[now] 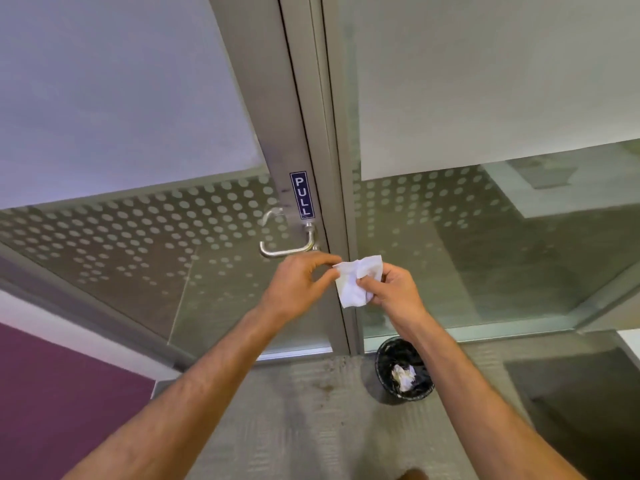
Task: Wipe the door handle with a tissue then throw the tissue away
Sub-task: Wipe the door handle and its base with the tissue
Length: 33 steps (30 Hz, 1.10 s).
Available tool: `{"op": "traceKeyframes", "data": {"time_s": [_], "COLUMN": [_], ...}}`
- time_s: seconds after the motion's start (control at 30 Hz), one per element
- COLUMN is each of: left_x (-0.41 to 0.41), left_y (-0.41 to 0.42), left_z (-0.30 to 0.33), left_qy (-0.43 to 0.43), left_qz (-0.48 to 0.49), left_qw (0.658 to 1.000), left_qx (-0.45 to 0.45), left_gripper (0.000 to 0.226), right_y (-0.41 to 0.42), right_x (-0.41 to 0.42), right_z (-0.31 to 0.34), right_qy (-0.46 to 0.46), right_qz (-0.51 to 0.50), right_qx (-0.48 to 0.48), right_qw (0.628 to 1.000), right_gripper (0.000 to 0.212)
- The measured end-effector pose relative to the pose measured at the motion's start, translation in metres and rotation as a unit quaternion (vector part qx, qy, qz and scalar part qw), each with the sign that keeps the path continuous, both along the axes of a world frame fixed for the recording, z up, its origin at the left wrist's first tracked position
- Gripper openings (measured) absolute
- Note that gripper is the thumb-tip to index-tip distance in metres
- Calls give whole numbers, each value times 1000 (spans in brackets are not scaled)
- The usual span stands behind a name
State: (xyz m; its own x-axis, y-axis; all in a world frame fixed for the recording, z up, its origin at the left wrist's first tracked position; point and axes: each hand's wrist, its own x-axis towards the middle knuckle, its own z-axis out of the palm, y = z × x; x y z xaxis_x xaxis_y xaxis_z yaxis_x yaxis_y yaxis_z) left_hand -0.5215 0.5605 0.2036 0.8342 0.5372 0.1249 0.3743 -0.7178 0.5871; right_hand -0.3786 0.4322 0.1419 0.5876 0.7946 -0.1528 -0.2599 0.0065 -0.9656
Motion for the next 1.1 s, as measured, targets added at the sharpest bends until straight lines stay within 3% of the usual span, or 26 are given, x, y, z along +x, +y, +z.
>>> {"op": "traceKeyframes", "data": {"time_s": [0.1,0.27,0.33,0.53,0.6,0.7,0.77,0.97,1.03,1.1], "left_x": [-2,9,17,41,44,48,50,54,55,56], "left_y": [57,156,189,260,273,281,285,293,295,295], "left_z": [29,67,75,87,86,76,70,65,65,65], "left_qy": [65,132,122,75,88,95,88,54,43,38], "left_qz": [-77,-170,-204,-304,-309,-290,-282,-282,-287,-287], "left_qw": [983,913,868,689,640,597,570,505,504,511], "left_qx": [155,348,435,654,698,742,767,814,813,809], "left_gripper": [40,69,76,86,90,101,110,114,110,109], "right_y": [38,104,129,206,228,257,279,334,338,337], "right_x": [-5,-23,-31,-59,-65,-69,-67,-76,-79,-83], "right_z": [3,1,-2,-14,-14,-15,-15,-5,-13,-25], "right_qy": [17,31,29,26,-9,-27,-62,-210,-296,-324], "right_qz": [-52,-155,-199,-383,-466,-592,-637,-633,-631,-615], "right_qx": [20,52,59,85,68,57,44,26,12,14], "right_qw": [998,986,978,919,882,804,767,744,717,719], "right_gripper": [27,28,31,33,31,13,18,17,21,22]}}
